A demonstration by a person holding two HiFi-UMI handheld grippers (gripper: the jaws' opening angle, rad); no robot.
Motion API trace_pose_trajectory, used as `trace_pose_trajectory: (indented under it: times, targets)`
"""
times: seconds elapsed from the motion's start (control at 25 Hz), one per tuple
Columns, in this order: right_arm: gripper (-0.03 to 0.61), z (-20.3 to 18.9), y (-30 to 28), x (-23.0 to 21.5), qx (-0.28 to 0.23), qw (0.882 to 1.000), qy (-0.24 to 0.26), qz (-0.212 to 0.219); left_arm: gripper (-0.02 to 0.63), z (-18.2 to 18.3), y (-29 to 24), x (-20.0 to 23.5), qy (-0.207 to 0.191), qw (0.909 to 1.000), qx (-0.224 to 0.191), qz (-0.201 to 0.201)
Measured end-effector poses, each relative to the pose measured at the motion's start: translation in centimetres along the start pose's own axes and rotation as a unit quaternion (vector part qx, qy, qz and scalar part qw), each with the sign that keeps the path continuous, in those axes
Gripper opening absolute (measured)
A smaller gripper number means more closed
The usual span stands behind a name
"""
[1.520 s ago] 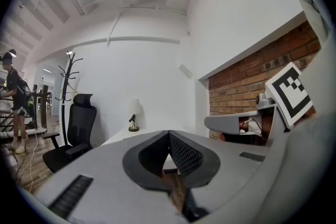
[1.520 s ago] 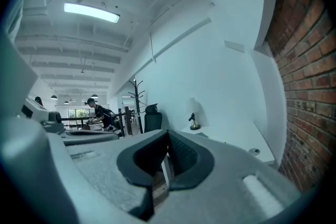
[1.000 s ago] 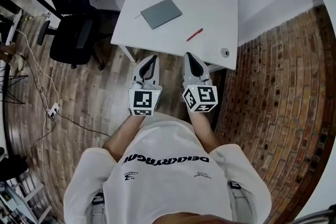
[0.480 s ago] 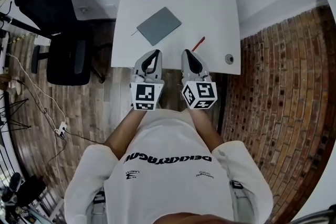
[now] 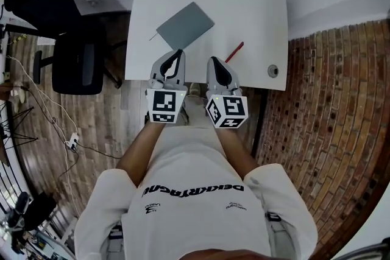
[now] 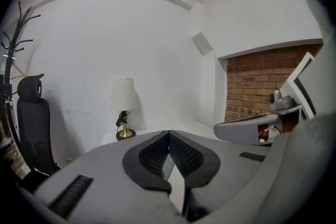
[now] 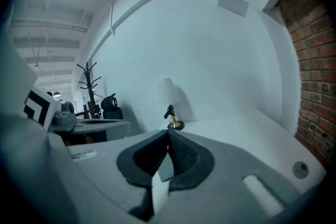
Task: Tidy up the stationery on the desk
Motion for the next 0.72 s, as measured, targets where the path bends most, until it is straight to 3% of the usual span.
trace_pose_trajectory:
  times: [0.36,0.6,0.72]
  targets:
    - [0.0,-3.8,-7.7,-3.7,0.051,0.998,-0.038,-0.003,-0.002,-2.9,-7.9,3.5,-0.057,0.9968,0.055,-0.006]
    - [0.011,-6.1,-11.3,-5.4,0.076,0.994,-0.074,-0.025,0.028,-4.9,-13.0,6.2,-0.015,0.9924,0.111,-0.05]
    - [0.033,-7.5,-13.0,-6.2,0.087,0.991,-0.092,-0.035,0.069,-6.0,-15.3,7.3,-0.015,0.9871,0.144,-0.069]
Point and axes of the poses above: the fingertips, and each gripper's own axes: y backward along the fingers, x to its left, z out of its top, the point moved 10 cm from there along y, backward along the fingers, and after that the axes turned 1 degree about z, right-handed, at the moved point
